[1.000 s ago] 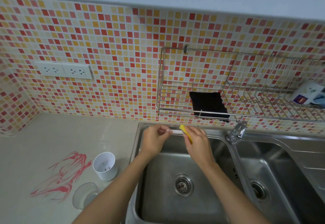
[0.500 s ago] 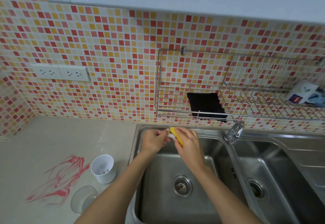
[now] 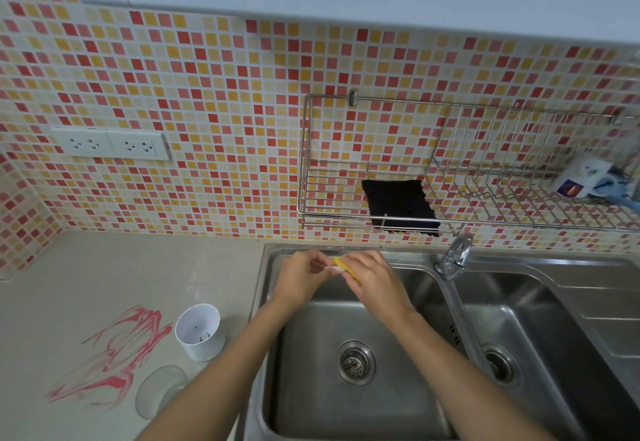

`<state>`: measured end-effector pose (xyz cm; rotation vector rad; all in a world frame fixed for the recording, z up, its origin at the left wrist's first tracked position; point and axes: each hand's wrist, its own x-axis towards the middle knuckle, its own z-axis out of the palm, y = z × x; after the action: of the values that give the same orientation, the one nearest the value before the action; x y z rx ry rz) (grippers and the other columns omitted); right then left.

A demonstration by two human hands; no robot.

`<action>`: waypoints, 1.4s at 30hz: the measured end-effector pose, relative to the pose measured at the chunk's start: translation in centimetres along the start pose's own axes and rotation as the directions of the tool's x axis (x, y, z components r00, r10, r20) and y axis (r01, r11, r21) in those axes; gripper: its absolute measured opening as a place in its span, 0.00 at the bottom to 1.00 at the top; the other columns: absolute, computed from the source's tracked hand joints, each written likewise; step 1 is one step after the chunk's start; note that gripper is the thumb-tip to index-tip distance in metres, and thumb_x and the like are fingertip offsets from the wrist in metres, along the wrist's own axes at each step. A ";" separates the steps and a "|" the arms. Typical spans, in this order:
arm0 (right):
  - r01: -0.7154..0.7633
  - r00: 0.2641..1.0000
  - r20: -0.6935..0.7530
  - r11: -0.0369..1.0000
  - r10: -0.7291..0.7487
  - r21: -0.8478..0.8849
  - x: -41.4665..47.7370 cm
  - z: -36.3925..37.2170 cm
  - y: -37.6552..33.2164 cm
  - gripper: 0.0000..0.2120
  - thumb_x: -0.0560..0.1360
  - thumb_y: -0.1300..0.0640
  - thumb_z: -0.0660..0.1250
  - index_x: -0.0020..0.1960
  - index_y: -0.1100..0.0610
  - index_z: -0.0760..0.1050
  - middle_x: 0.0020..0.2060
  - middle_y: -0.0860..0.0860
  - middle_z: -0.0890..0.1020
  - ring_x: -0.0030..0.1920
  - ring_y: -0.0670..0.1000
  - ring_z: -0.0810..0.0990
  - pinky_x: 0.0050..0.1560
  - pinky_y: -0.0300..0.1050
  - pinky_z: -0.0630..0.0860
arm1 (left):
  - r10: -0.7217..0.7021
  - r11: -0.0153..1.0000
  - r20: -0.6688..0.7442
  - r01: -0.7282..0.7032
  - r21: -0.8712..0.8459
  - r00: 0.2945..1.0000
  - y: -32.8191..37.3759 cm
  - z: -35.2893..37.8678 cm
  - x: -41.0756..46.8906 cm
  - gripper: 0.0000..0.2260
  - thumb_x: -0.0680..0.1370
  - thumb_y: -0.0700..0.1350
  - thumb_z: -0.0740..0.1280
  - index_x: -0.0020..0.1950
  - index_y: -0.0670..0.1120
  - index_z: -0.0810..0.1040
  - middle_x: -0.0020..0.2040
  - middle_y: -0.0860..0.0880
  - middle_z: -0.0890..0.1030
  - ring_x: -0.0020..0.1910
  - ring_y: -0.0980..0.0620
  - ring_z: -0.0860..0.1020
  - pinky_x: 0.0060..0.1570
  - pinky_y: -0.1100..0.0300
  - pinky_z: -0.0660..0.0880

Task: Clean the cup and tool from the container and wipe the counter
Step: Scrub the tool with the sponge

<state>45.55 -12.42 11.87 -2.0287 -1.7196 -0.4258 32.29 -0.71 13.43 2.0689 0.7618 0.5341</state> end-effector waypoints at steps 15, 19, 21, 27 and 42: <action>-0.343 0.933 -0.034 0.914 0.358 0.218 -0.3 0.4 -0.7 0.18 0.77 0.61 0.66 0.66 0.54 0.75 0.59 0.49 0.79 0.58 0.50 0.72 0.63 0.45 0.72 | -0.363 0.903 -0.129 0.314 -0.294 0.923 0.5 0.5 0.1 0.14 0.78 0.51 0.68 0.37 0.45 0.81 0.31 0.52 0.81 0.35 0.55 0.79 0.46 0.59 0.76; -0.189 0.978 -0.050 0.961 0.203 0.203 -0.6 0.5 -2.8 0.18 0.75 0.61 0.68 0.66 0.56 0.76 0.58 0.49 0.79 0.59 0.48 0.72 0.62 0.36 0.67 | -0.407 0.874 -0.087 0.361 -0.325 0.909 0.7 0.4 0.4 0.16 0.78 0.53 0.68 0.36 0.43 0.83 0.29 0.51 0.80 0.33 0.53 0.78 0.49 0.53 0.80; -0.192 0.976 -0.065 0.963 0.208 0.191 -0.6 0.6 -2.5 0.19 0.74 0.61 0.70 0.65 0.56 0.76 0.58 0.49 0.79 0.58 0.48 0.73 0.62 0.36 0.67 | -0.429 0.863 -0.068 0.387 -0.325 0.901 0.9 0.5 0.4 0.17 0.78 0.53 0.68 0.35 0.43 0.83 0.28 0.51 0.80 0.32 0.53 0.78 0.49 0.52 0.80; -0.191 0.978 -0.066 0.979 0.196 0.069 -1.1 0.8 -0.9 0.18 0.67 0.60 0.77 0.56 0.55 0.80 0.49 0.48 0.83 0.49 0.51 0.78 0.51 0.44 0.78 | -0.433 0.862 -0.060 0.394 -0.320 0.899 1.4 0.9 0.2 0.16 0.78 0.52 0.68 0.33 0.46 0.80 0.30 0.50 0.81 0.33 0.53 0.78 0.49 0.53 0.81; -0.386 0.912 -0.080 0.909 0.402 0.159 -2.9 -0.5 1.8 0.16 0.75 0.59 0.69 0.63 0.56 0.78 0.56 0.50 0.81 0.55 0.53 0.74 0.59 0.45 0.74 | -0.031 0.995 -0.057 0.036 0.094 0.998 2.7 2.7 -0.7 0.02 0.77 0.47 0.71 0.47 0.50 0.83 0.40 0.56 0.83 0.39 0.57 0.81 0.46 0.62 0.79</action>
<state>46.82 -15.36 10.56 -2.1352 -1.1935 -0.2675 34.29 -3.98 14.10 2.1317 0.8680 0.5485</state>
